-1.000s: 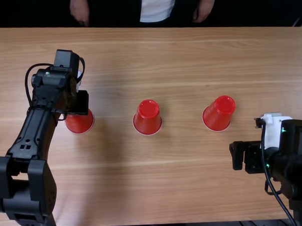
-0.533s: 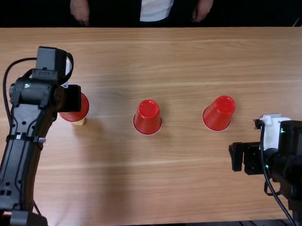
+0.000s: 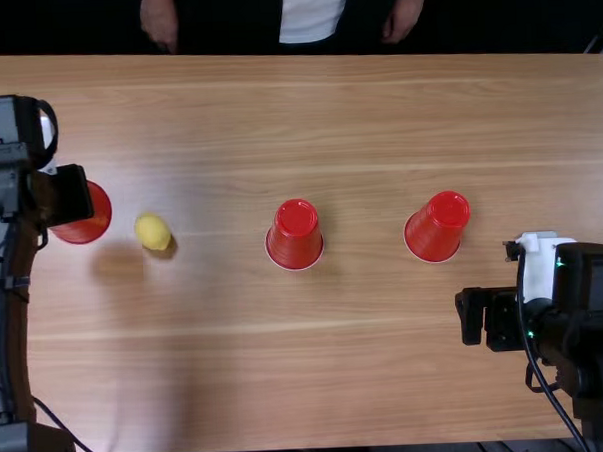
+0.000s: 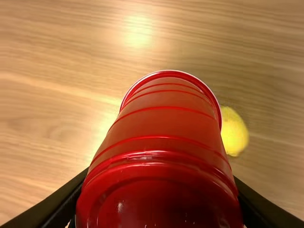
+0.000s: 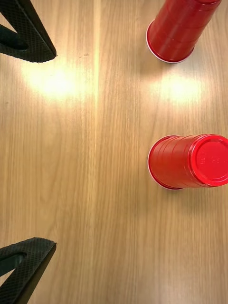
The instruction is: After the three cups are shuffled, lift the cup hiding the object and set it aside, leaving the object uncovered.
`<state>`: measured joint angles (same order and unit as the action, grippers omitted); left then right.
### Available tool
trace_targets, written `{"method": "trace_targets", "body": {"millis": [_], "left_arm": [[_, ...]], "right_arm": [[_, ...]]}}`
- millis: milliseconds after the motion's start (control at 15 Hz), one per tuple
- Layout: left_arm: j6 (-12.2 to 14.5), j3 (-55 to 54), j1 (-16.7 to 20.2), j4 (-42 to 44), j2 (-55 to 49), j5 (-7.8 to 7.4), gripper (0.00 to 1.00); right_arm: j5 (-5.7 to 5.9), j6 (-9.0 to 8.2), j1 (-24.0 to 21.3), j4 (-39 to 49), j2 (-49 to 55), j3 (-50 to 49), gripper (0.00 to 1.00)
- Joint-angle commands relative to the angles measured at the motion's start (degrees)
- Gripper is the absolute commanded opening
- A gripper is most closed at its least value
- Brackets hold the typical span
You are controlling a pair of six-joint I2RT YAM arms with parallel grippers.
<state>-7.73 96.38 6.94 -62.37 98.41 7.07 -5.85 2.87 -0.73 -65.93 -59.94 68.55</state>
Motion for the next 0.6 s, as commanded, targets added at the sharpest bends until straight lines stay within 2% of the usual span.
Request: {"method": "trace_targets", "body": {"millis": [0, 133, 333, 467, 533], "left_arm": [[-0.5, -1.1, 2.1, 0.0, -1.3, 0.31, 0.09], [-0.3, -4.5, 3.0, 0.7, -1.0, 0.31, 0.1], [-0.2, -8.5, 6.2, 1.0, 0.5, 0.31, 0.11], [-0.4, -10.0, 6.4, 1.0, 2.8, 0.31, 0.24], [-0.4, -10.8, 6.4, 1.0, 3.1, 0.31, 0.35]], "right_arm": [[-0.48, -0.13, 0.9, 0.2, 0.9, -0.6, 1.0], [-0.48, -0.03, 0.9, 0.2, 0.9, -0.5, 1.0], [-0.48, -0.03, 0.9, 0.2, 0.9, -0.4, 1.0], [-0.48, -0.03, 0.9, 0.2, 0.9, -0.4, 1.0], [-0.48, -0.03, 0.9, 0.2, 0.9, -0.2, 1.0]]}}
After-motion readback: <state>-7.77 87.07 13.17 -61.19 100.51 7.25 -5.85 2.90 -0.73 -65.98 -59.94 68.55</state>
